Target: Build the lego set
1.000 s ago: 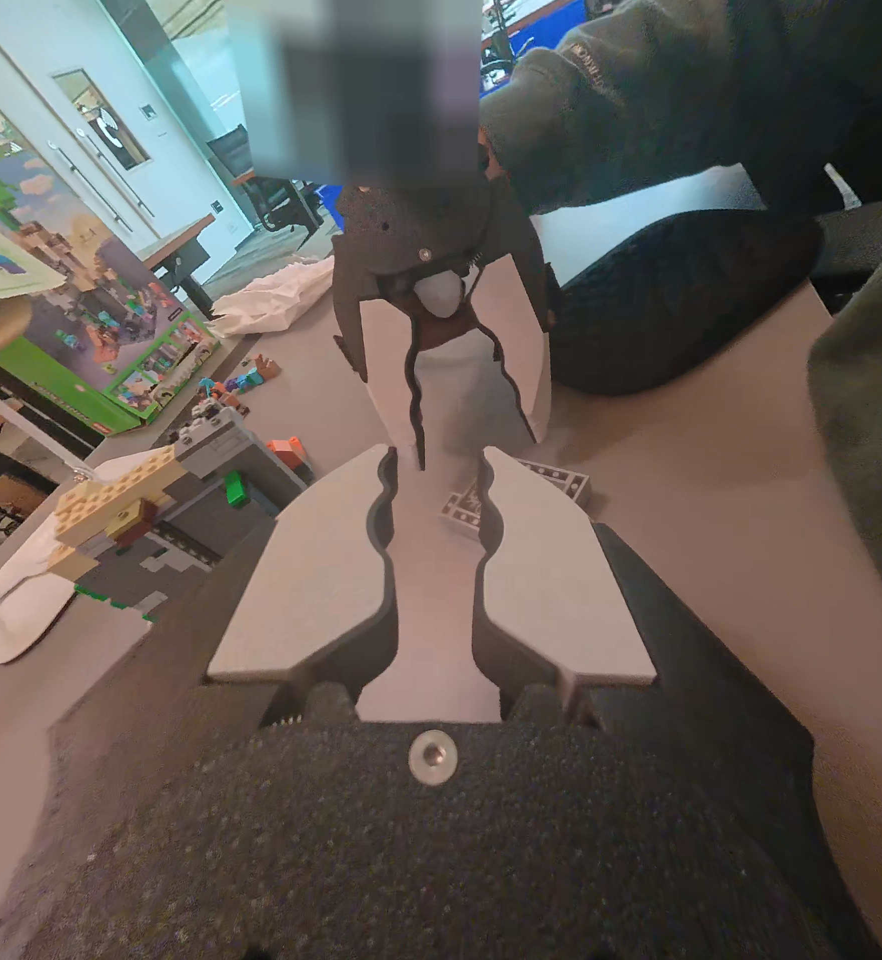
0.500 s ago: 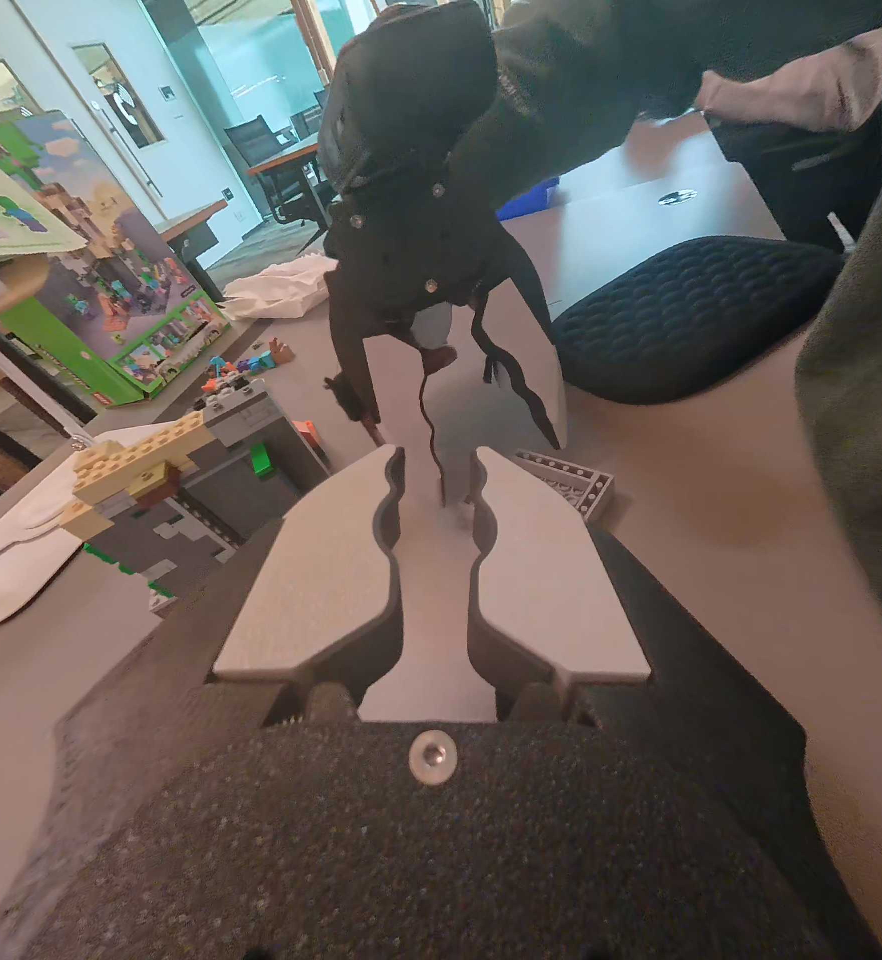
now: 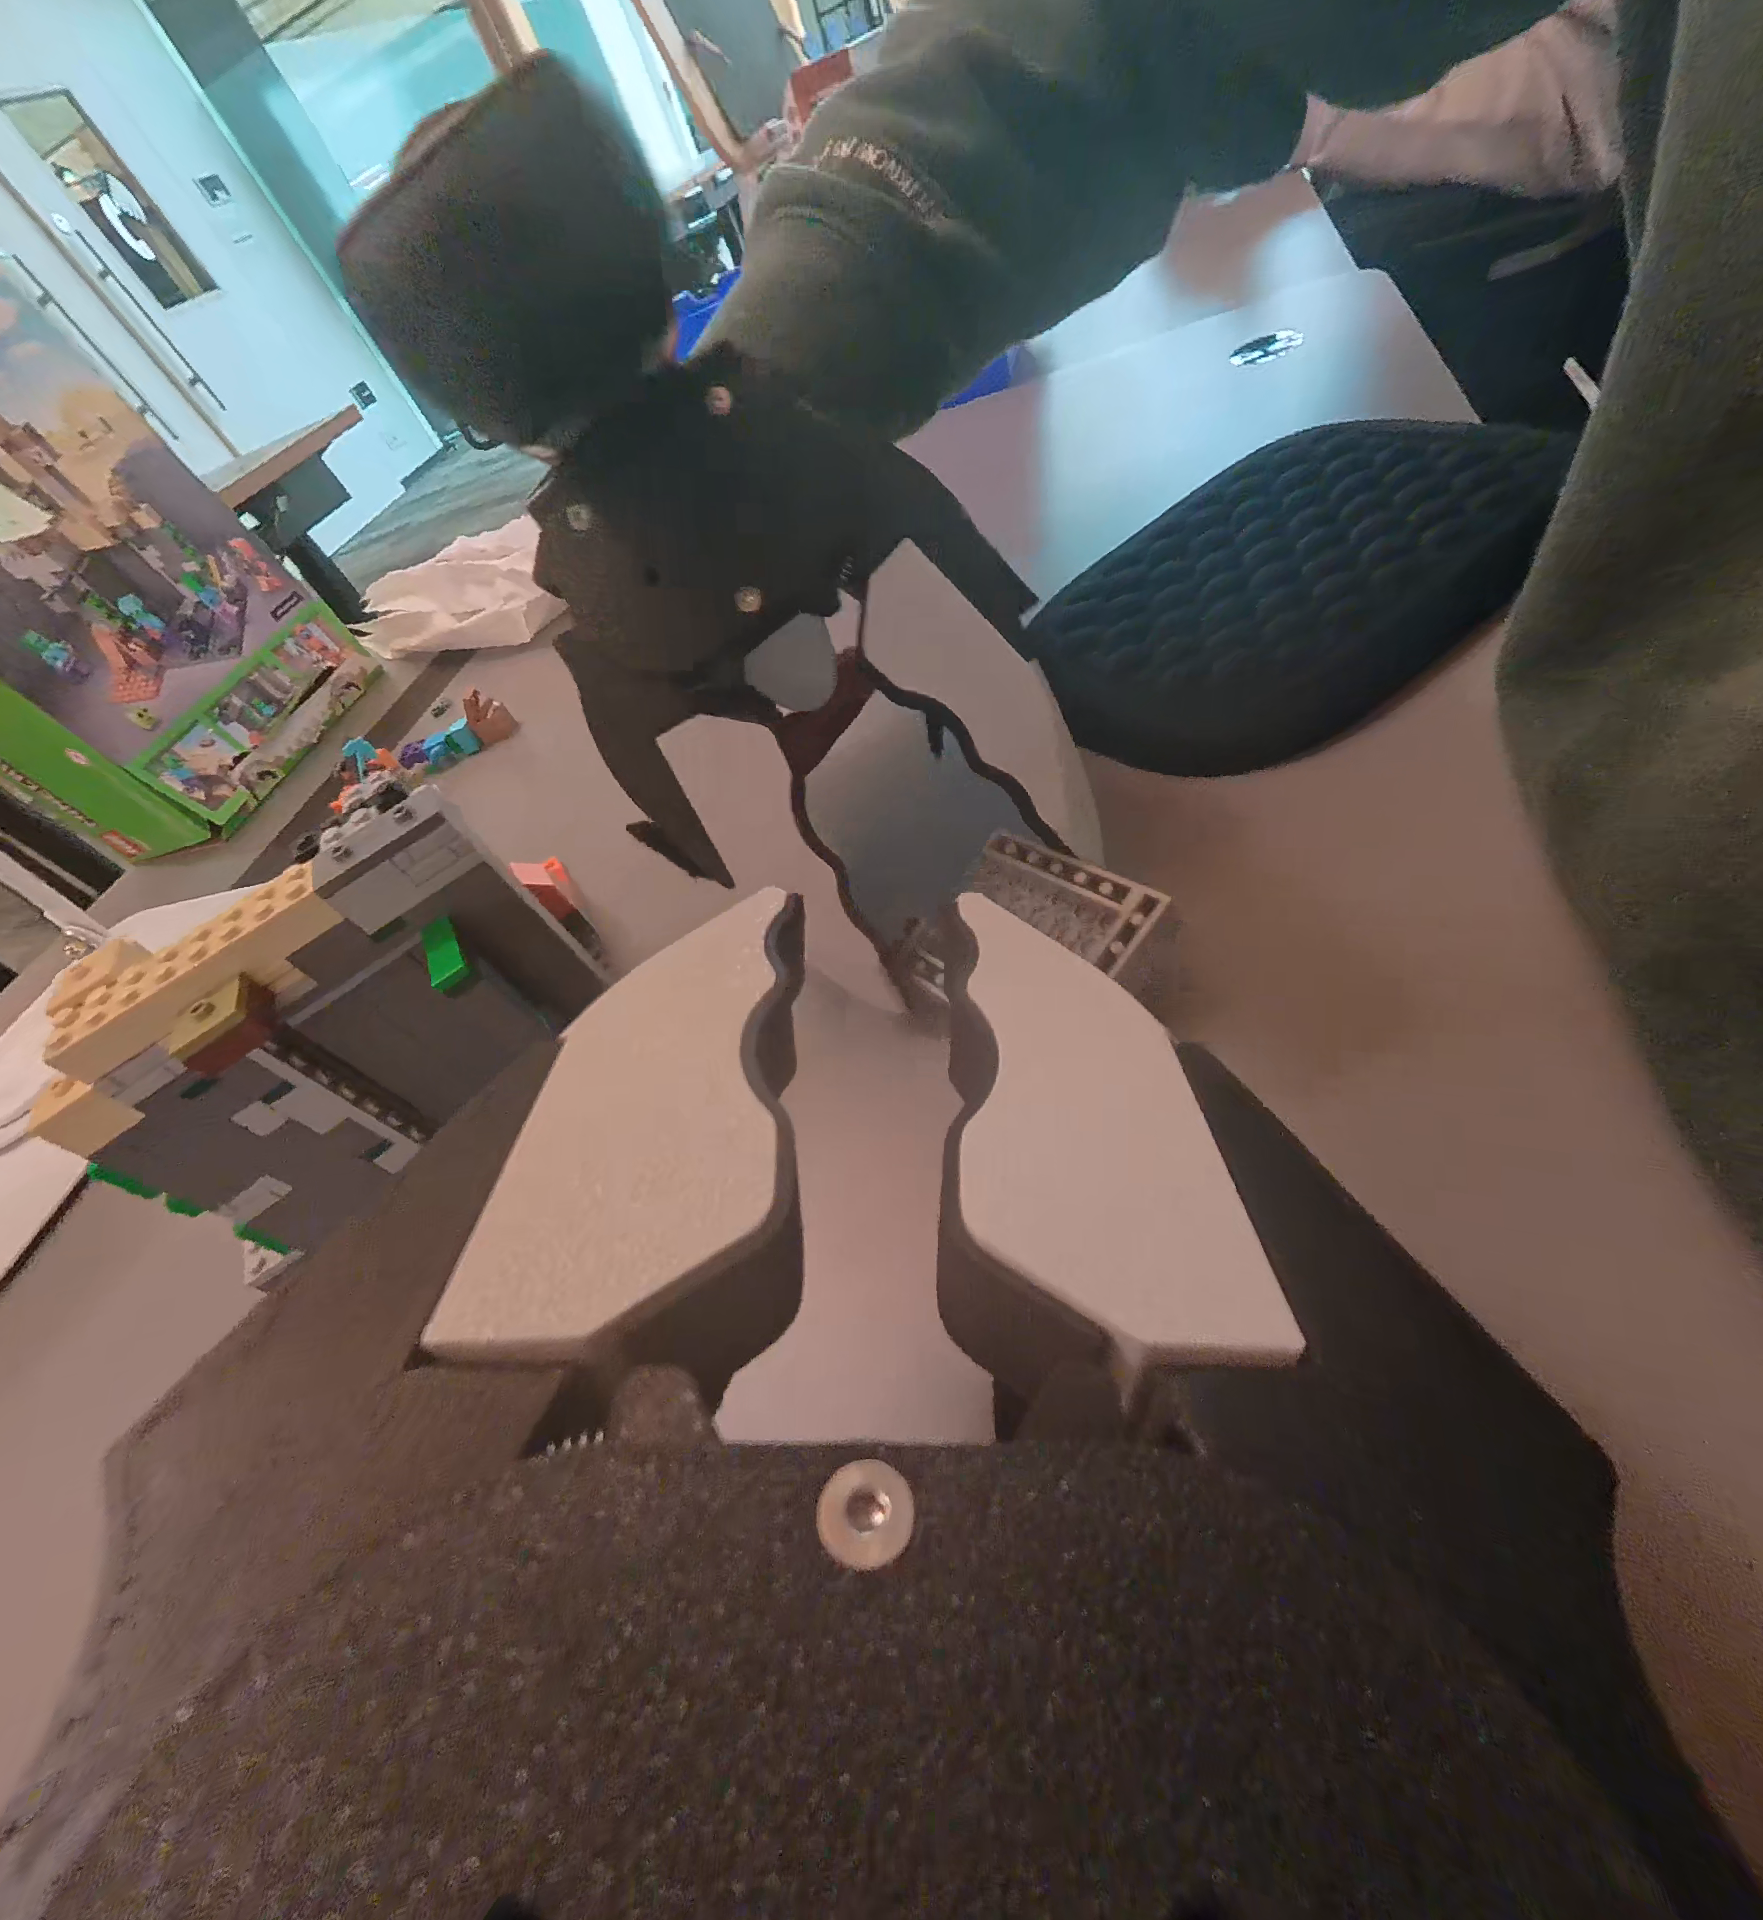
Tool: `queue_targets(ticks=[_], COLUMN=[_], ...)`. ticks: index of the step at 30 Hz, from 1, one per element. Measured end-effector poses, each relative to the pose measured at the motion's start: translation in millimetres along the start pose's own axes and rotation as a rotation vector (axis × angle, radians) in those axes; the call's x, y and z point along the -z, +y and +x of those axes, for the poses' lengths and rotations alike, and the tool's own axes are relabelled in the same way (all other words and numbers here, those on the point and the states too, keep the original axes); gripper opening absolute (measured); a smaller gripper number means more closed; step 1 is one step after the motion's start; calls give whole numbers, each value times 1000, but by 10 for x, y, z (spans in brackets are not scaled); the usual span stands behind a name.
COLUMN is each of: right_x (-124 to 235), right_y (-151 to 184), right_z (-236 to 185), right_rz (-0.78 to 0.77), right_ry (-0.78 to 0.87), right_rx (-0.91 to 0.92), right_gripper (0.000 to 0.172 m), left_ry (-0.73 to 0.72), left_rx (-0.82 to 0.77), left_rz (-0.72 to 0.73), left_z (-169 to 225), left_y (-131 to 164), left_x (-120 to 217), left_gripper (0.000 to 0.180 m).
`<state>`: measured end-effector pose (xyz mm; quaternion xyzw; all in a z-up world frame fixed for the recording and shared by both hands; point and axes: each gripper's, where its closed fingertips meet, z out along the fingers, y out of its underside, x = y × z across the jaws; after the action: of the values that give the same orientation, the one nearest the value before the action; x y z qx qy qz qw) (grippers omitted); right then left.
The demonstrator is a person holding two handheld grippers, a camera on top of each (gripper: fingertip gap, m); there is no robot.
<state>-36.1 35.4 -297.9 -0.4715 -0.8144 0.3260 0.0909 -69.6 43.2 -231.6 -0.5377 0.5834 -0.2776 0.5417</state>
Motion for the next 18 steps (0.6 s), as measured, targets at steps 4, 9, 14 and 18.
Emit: queue_targets(ticks=[4,9,14,18], right_x=[132,310,343,302], right_y=[6,-94,-228,-352], right_z=[-58,-62,-108,-120], right_rz=[81,171,195,213], right_ry=[-37,-70,-150,-200], right_rx=[-171,-338,-421,-465], right_gripper=[56,56,56,56], left_ry=[28,17,-38,-31], left_rx=[-44,-144,-296,-351], left_rz=[3,-29,-92,-104], left_z=[113,209,253,305], left_y=[-57,-72,-40,-32], left_x=[-35,-130,-220,-227], left_gripper=[32,41,41,31])
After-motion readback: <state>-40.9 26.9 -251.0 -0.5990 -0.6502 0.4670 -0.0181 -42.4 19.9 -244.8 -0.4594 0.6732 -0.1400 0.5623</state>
